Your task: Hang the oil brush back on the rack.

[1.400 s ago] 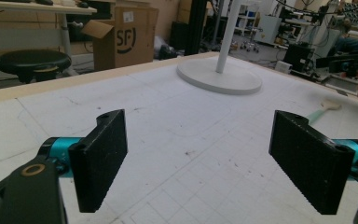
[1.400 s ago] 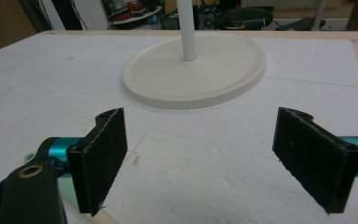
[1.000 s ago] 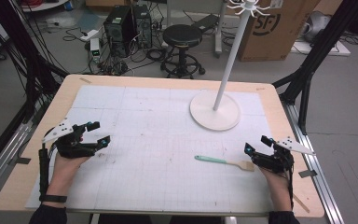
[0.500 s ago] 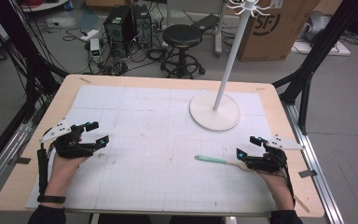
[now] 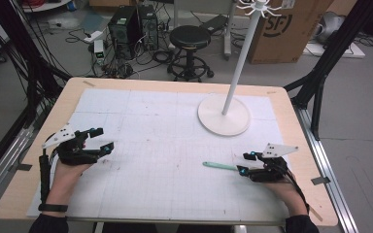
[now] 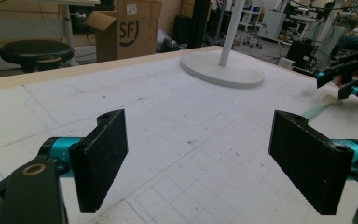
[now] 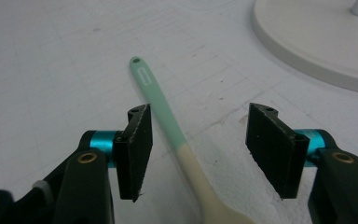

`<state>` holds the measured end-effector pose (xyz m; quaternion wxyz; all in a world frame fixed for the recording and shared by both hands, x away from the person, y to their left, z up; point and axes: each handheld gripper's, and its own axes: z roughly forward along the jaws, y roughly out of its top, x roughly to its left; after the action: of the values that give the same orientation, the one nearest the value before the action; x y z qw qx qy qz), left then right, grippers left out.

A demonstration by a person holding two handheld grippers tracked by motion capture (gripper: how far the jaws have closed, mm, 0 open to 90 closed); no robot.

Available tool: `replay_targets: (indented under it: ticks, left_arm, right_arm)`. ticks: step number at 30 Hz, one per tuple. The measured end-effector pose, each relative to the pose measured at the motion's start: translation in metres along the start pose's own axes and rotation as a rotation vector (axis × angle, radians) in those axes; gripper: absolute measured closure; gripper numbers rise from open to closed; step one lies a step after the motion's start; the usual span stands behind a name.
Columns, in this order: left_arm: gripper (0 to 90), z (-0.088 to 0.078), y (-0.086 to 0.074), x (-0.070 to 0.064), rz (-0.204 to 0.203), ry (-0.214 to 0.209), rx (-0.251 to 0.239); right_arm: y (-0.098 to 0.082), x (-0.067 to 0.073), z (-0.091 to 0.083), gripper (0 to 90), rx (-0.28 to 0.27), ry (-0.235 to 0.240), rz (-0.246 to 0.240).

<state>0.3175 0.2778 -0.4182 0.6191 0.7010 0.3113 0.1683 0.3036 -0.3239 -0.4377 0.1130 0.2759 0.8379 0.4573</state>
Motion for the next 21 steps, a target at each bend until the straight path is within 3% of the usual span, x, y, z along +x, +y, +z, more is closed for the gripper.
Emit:
replay_targets:
  ticks: [12, 21]
  left_arm:
    - [20.4, 0.000, -0.002, -0.002, -0.006, -0.002, 0.004]
    - [20.5, 0.000, -0.003, -0.001, -0.008, -0.004, 0.010]
  right_arm:
    - [-0.004, 0.000, 0.014, 61.5, 0.128, 0.049, -0.048]
    - [-0.004, -0.002, 0.014, 71.4, 0.128, 0.043, -0.064]
